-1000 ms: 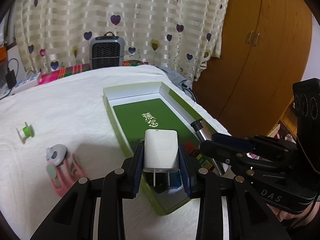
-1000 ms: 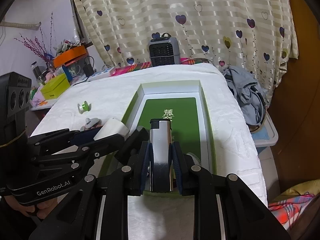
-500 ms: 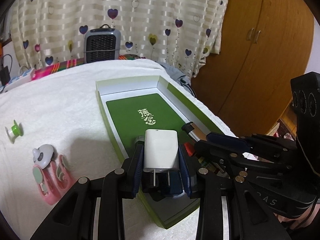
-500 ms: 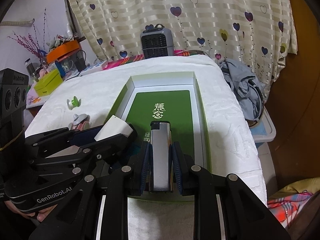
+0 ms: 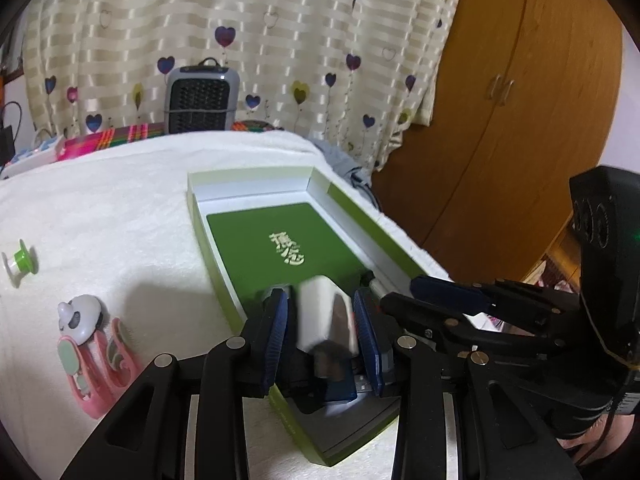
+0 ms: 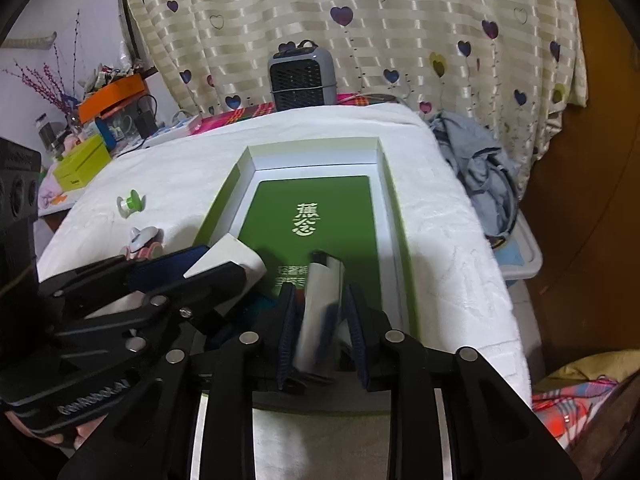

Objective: Organize rigid objects
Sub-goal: 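Lower the charger and lighter into the green box and open both tools, then lift both open tools out of the green box, then grasp a pink clip with the left tool while the right tool approaches the other pink clip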

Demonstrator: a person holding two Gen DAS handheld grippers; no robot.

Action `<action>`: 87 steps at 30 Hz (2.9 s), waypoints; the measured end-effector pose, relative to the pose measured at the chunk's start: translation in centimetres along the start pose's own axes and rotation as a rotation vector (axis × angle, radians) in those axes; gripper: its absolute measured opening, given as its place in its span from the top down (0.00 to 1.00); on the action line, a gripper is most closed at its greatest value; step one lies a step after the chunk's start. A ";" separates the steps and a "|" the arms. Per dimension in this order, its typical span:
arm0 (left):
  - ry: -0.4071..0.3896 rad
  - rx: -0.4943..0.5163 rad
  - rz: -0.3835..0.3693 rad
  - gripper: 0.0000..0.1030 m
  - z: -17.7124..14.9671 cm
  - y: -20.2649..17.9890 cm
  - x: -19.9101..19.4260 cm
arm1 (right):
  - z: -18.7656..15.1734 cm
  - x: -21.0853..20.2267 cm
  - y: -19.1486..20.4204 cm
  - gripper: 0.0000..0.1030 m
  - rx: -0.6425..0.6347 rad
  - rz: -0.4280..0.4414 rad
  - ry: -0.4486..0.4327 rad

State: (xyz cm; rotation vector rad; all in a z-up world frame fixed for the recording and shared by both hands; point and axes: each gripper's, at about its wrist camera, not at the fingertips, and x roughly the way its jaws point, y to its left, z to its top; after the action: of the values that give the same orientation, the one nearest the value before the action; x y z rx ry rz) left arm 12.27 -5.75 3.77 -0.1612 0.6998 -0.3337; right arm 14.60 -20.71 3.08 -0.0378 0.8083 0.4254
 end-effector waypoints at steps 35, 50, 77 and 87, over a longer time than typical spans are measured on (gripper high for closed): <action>-0.048 -0.028 0.086 0.64 -2.3 1.5 -7.2 | -1.4 -4.6 5.3 0.57 -0.061 0.025 -0.044; -0.059 -0.072 0.147 0.64 -3.8 5.0 -10.5 | -1.7 -5.4 10.3 0.52 -0.123 0.084 -0.097; -0.025 -0.215 0.248 0.64 -4.2 11.7 -8.9 | -1.0 -2.2 12.3 0.51 -0.184 0.169 -0.024; 0.049 -0.220 0.242 0.59 -3.3 11.4 -5.8 | -0.6 -1.3 11.5 0.51 -0.174 0.194 -0.014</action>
State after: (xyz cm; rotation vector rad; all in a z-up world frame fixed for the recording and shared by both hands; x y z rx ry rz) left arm 8.75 6.84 1.91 -0.2749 0.7948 -0.0281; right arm 8.95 -10.81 5.07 -0.1184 0.7628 0.6778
